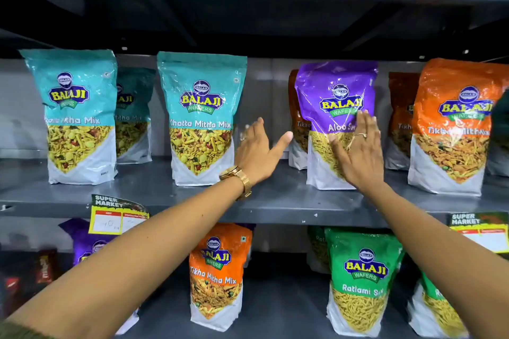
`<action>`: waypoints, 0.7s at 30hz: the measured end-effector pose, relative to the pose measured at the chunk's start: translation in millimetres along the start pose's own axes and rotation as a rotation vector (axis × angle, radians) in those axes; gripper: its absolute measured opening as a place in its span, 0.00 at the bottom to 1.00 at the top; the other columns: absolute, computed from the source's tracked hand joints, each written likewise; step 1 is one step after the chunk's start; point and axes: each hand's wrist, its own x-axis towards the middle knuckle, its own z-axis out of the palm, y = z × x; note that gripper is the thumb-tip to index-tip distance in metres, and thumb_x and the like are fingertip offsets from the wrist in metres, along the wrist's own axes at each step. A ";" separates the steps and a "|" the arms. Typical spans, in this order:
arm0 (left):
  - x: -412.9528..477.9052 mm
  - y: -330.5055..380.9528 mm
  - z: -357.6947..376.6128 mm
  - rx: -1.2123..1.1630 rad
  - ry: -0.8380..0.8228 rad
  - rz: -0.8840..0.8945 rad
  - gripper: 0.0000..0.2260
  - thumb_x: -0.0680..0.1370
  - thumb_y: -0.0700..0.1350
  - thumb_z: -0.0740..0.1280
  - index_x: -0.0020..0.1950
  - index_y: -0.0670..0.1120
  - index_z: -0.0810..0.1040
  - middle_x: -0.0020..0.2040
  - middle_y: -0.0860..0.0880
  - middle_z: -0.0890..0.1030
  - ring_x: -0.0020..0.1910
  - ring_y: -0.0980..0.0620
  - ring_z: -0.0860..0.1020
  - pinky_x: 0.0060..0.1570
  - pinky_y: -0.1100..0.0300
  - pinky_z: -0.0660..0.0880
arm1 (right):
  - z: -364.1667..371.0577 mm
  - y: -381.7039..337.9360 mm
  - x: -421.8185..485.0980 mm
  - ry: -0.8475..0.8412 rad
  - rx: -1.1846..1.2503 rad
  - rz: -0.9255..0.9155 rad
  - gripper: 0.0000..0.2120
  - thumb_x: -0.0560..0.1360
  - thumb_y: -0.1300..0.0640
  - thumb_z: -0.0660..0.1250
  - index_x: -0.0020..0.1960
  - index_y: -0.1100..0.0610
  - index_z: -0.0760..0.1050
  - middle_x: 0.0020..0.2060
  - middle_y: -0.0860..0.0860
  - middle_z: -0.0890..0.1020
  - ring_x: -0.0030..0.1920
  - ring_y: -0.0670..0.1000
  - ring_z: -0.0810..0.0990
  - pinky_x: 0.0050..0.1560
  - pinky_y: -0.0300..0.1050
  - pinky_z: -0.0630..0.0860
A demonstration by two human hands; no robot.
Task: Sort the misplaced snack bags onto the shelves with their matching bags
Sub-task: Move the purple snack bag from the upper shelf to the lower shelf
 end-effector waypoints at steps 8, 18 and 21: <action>-11.1 16.8 64.2 -0.465 -0.358 -0.218 0.37 0.74 0.64 0.64 0.71 0.36 0.65 0.71 0.43 0.72 0.68 0.45 0.72 0.63 0.54 0.69 | 15.7 22.7 4.9 -0.016 0.546 0.548 0.54 0.64 0.20 0.51 0.78 0.58 0.57 0.76 0.58 0.64 0.77 0.58 0.61 0.77 0.56 0.54; 4.3 9.6 100.5 -0.627 -0.447 -0.199 0.23 0.73 0.37 0.72 0.67 0.37 0.71 0.67 0.41 0.76 0.61 0.50 0.75 0.65 0.58 0.69 | 15.0 34.9 -10.0 -0.147 0.574 0.505 0.43 0.65 0.23 0.59 0.65 0.55 0.76 0.63 0.56 0.81 0.64 0.58 0.77 0.68 0.54 0.70; 6.3 12.1 98.9 -0.653 -0.468 -0.176 0.18 0.73 0.36 0.72 0.62 0.42 0.75 0.66 0.41 0.78 0.63 0.47 0.77 0.70 0.51 0.69 | 8.2 37.4 -7.3 -0.136 0.605 0.520 0.44 0.63 0.23 0.59 0.65 0.54 0.75 0.64 0.56 0.79 0.65 0.58 0.76 0.69 0.56 0.69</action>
